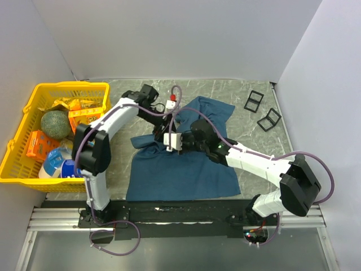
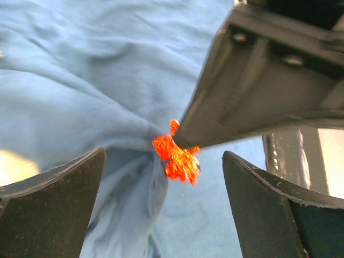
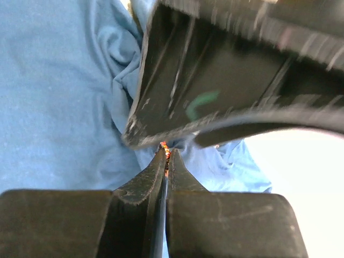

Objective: Remove the brooch from the garment
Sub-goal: Remove the brooch from the clothes.

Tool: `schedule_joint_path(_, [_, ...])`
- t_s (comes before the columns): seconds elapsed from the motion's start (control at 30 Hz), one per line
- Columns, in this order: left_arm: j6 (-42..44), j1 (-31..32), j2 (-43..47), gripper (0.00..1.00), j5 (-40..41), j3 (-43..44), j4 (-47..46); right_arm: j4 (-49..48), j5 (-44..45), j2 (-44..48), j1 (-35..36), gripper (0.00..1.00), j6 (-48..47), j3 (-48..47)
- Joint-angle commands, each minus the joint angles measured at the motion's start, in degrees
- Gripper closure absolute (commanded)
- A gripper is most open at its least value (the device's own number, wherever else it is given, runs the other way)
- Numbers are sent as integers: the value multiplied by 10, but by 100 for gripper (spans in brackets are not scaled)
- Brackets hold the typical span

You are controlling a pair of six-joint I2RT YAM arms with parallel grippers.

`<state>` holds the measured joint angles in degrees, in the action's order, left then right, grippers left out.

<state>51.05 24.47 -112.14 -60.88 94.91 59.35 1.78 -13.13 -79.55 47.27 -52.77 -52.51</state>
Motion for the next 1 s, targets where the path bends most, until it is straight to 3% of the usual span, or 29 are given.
schedule_joint_path(0.0, [-59, -12, 102, 4, 6, -39, -108, 11, -34, 9, -23, 100, 69, -47])
schedule_joint_path(0.17, [-141, -13, 198, 4, 62, -157, -270, 84, -93, 12, -78, 100, 142, -86])
schedule_joint_path(0.4, [-184, -13, 281, 4, 161, -192, -308, 223, -205, -14, -151, 100, 192, -171])
schedule_joint_path(0.53, [-191, -12, 315, 4, 169, -218, -327, 222, -244, -20, -162, 100, 217, -170])
schedule_joint_path(0.63, [-197, -13, 322, 4, 190, -216, -329, 234, -256, -26, -163, 100, 228, -174])
schedule_joint_path(0.77, [-266, -13, 328, 4, 283, -243, -390, 262, -250, -33, -163, 100, 230, -189])
schedule_joint_path(0.97, [-305, -13, 352, 4, 278, -281, -435, 297, -233, -5, -168, 100, 217, -191])
